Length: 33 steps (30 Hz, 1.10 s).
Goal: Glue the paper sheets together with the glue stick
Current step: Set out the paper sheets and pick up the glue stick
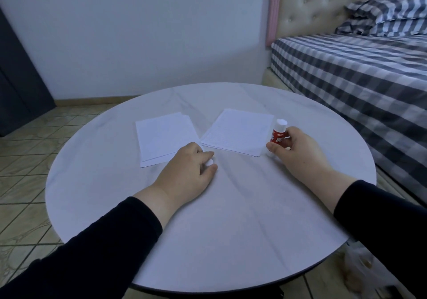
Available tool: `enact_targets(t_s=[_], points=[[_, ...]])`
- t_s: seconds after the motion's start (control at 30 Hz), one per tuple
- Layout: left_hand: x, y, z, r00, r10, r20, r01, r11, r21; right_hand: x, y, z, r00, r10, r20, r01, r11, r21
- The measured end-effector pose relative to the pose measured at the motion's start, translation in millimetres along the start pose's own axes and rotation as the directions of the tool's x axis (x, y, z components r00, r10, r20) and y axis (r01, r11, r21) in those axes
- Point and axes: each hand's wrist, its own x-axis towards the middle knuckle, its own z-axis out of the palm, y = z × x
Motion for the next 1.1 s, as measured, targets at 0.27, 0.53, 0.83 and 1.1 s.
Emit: enact_targets(t_s=[0.27, 0.53, 0.83, 1.1], points=[[-0.6, -3.7, -0.5, 1.000, 0.022, 0.001, -0.022, 1.000, -0.018, -2.8, -2.7, -4.2, 0.998, 0.062, -0.031, -0.060, 0.996, 0.066], [-3.9, -2.7, -2.7, 1.000, -0.020, 0.012, 0.021, 0.998, -0.063, -4.4, -2.6, -5.2, 0.995, 0.095, 0.002, -0.095, 0.995, 0.033], [-6.2, -7.3, -10.2, 0.994, -0.105, 0.021, 0.107, 0.985, -0.138, -6.4, -3.0, -3.7, 0.996, 0.078, 0.032, -0.079, 0.996, 0.046], [-5.4, -59.4, -47.7, 0.933, -0.301, -0.197, 0.303, 0.953, -0.021, -20.2, -30.2, 18.3, 0.994, -0.002, 0.105, -0.008, 0.995, 0.097]])
